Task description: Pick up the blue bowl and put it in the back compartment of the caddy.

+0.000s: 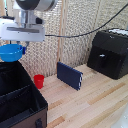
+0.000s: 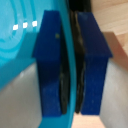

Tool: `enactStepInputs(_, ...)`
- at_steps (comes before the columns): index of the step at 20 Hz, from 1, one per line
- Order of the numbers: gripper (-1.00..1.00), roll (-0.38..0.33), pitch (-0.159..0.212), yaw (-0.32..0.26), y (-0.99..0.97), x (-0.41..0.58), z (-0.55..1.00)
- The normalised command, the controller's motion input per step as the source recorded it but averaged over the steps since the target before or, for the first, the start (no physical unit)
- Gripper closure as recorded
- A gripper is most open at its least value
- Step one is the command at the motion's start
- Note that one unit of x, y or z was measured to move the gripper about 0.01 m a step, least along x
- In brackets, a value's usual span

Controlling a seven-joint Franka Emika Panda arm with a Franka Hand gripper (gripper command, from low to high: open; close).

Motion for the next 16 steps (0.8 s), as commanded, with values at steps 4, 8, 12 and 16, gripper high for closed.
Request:
enactStepInputs(4, 1.00, -0.092, 0.001, -0.003, 0.70, 0.366, -0.12)
enactStepInputs(8, 1.00, -0.110, -0.002, 0.000, 0.38, 0.108, -0.21)
enactStepInputs(12, -1.00, -0.136, -0.029, 0.041, -0.02, 0.046, 0.26)
enactStepInputs(16, -1.00, -0.109, -0.039, 0.083, -0.27, 0.090, 0.71)
